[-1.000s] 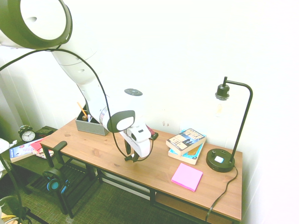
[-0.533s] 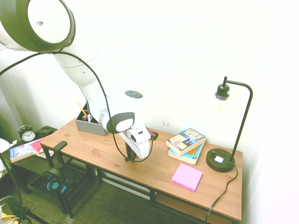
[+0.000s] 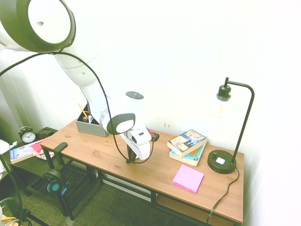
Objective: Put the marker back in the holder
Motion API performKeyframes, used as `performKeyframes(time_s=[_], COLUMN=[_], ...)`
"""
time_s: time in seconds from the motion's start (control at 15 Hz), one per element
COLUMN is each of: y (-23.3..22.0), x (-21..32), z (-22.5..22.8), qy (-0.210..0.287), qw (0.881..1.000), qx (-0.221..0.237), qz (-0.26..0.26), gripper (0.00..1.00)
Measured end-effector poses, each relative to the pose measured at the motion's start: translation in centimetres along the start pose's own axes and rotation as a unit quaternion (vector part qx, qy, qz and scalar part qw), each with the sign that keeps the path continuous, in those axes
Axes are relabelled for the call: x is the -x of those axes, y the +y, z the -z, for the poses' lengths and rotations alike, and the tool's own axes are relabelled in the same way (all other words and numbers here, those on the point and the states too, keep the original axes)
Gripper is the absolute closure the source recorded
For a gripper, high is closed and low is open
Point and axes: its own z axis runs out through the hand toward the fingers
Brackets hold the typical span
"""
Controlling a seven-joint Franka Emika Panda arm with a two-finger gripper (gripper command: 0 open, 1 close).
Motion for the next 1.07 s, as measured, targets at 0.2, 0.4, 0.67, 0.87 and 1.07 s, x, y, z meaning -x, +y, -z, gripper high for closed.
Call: performKeyframes(time_s=[0.2, 0.4, 0.67, 0.87, 1.07], y=[-2.7, -5.8, -9.6, -12.3, -13.4], x=[5.0, 9.0, 12.9, 14.9, 14.1], z=[4.8, 12.2, 12.4, 10.0, 7.1], qy=[-0.083, -0.186, -0.319, -0.402, -0.421], qw=[0.995, 0.978, 0.938, 0.906, 0.898], qx=[-0.046, -0.093, -0.132, -0.134, -0.125], qz=[0.007, 0.010, 0.005, -0.006, -0.024], gripper=[1.00, 1.00, 1.00, 1.00, 1.00])
